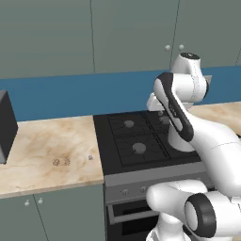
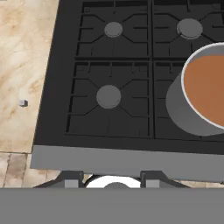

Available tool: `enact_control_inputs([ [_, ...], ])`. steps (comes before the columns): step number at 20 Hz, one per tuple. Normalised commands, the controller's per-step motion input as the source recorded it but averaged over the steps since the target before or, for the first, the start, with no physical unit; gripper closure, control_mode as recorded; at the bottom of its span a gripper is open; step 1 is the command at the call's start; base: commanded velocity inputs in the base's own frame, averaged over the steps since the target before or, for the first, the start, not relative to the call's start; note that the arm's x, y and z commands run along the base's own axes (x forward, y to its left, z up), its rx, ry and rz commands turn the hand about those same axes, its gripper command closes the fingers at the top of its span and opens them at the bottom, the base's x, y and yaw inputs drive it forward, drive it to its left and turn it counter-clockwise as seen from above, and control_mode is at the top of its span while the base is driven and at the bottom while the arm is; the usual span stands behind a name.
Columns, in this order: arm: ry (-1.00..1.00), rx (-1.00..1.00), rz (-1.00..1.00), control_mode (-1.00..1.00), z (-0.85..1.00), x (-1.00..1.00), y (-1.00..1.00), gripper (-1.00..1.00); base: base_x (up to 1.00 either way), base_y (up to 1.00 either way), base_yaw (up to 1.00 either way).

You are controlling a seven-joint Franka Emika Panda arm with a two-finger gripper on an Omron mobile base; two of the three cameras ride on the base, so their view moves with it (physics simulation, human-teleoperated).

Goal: Pick up the sugar cube(s) and place them in the saucepan with hot chocolate.

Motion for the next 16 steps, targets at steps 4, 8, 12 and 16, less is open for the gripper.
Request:
enact_control_inputs([
  [4,0.00,0.00,0.00,-1.00,0.00,-0.03,0.00,-1.00,0.00,0.00,0.00],
  [8,0.00,0.00,0.00,-1.00,-0.05,-0.16,0.36,-1.00,0.00,0.00,0.00],
  [12,0.00,0.00,0.00,-1.00,-0.31,-0.13,0.56,-1.00,0.00,0.00,0.00],
  [16,0.00,0.00,0.00,-1.00,-0.33,-0.21,0.40,-1.00,0.00,0.00,0.00],
])
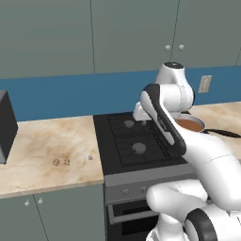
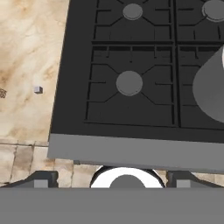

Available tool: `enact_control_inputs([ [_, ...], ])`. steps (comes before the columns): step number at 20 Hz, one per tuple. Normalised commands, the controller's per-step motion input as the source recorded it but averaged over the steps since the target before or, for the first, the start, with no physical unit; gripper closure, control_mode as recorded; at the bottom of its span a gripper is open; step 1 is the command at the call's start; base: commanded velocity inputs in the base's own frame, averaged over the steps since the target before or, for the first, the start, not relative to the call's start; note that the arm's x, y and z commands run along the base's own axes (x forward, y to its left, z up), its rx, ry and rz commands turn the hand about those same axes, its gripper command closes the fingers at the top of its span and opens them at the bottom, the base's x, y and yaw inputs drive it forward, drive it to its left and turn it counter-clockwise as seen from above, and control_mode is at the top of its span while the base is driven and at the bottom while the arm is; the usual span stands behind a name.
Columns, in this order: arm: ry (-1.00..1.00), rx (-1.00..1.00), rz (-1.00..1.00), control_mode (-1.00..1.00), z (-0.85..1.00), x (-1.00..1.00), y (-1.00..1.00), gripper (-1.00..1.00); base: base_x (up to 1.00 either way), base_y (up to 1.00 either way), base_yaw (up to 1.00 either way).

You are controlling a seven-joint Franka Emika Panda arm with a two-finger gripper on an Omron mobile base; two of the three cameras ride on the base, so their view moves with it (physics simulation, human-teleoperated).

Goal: Pick up the sugar cube(s) and place them in the saucepan with hot chocolate.

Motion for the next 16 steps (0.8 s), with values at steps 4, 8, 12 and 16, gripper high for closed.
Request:
enact_control_inputs([
  [4,-0.01,0.00,0.01,-1.00,-0.16,-0.07,0.52,-1.00,0.00,0.00,0.00],
  [8,0.00,0.00,0.09,-1.00,0.00,0.00,0.43,-1.00,0.00,0.00,0.00],
  [12,0.06,-0.01,0.10,-1.00,-0.13,0.00,0.42,-1.00,0.00,0.00,0.00],
  [16,0.21,-0.13,0.15,-1.00,-0.32,0.15,0.33,-1.00,0.00,0.00,0.00],
])
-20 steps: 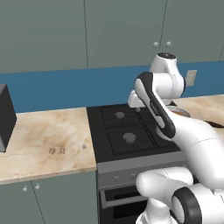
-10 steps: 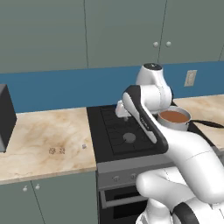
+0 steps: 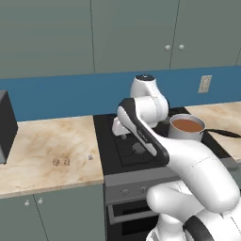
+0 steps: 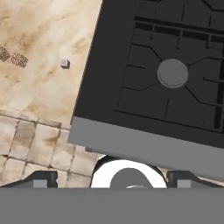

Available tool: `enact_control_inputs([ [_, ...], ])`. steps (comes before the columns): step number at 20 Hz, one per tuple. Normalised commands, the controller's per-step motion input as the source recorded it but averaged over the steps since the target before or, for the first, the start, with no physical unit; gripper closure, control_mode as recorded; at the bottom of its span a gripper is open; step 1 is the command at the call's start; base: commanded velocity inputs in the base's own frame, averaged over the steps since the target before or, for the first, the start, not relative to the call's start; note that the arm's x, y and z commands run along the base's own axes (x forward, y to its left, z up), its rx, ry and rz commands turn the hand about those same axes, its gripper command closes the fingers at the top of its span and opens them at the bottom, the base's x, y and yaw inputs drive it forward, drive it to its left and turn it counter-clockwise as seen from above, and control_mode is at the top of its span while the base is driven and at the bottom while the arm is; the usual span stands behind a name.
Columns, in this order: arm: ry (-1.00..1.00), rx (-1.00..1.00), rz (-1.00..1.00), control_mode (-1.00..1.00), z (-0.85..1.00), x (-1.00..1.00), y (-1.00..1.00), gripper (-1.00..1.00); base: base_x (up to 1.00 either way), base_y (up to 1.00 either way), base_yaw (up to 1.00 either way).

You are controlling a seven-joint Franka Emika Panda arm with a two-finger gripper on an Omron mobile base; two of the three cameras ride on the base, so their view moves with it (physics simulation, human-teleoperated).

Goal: Pick up the sugar cube(s) and place them in the saucepan with hot chocolate.

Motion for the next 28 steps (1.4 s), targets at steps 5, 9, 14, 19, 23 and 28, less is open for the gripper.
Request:
enact_control_inputs([
  [5,0.20,-0.10,0.19,-1.00,-0.30,0.23,0.41,-1.00,0.00,0.00,0.00],
  [9,0.13,-0.05,0.28,-1.00,-0.44,0.34,0.55,-1.00,0.00,0.00,0.00],
  [14,0.01,-0.02,0.10,-1.00,-0.43,0.02,0.54,-1.00,0.00,0.00,0.00],
  [19,0.01,0.00,0.05,-1.00,-0.23,0.08,0.44,-1.00,0.00,0.00,0.00],
  [23,0.01,0.00,0.00,-1.00,-0.30,0.19,0.36,-1.00,0.00,0.00,0.00],
  [28,0.02,0.00,0.00,-1.00,-0.55,0.44,0.16,-1.00,0.00,0.00,0.00],
])
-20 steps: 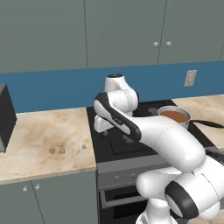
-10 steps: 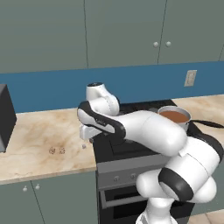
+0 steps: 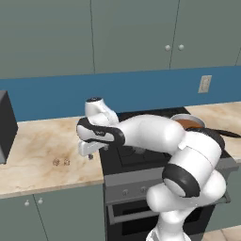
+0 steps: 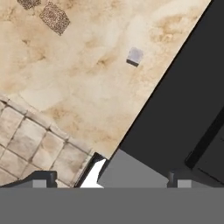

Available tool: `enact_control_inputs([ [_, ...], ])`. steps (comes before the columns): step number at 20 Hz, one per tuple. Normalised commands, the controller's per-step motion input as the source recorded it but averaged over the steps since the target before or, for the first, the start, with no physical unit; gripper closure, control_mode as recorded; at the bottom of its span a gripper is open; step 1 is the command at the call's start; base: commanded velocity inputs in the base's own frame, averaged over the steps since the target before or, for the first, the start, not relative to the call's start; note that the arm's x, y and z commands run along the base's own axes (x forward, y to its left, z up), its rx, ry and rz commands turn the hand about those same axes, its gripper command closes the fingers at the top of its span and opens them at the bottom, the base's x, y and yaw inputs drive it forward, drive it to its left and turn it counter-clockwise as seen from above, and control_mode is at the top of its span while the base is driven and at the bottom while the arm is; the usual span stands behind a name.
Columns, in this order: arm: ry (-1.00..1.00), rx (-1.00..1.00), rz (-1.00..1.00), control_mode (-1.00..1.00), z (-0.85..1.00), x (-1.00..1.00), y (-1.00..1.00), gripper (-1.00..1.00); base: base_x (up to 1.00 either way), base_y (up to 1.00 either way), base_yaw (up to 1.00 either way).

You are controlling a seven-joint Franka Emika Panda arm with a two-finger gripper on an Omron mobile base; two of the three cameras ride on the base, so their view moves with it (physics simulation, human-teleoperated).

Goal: Pick up the sugar cube(s) and place them in the saucepan with hot chocolate.

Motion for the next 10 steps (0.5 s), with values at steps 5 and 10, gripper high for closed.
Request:
enact_control_inputs([
  [5,0.03,0.00,0.00,-1.00,-0.32,0.37,0.02,-1.00,0.00,0.00,0.00],
  [10,0.06,0.00,0.00,-1.00,-0.25,0.27,0.07,-1.00,0.00,0.00,0.00],
])
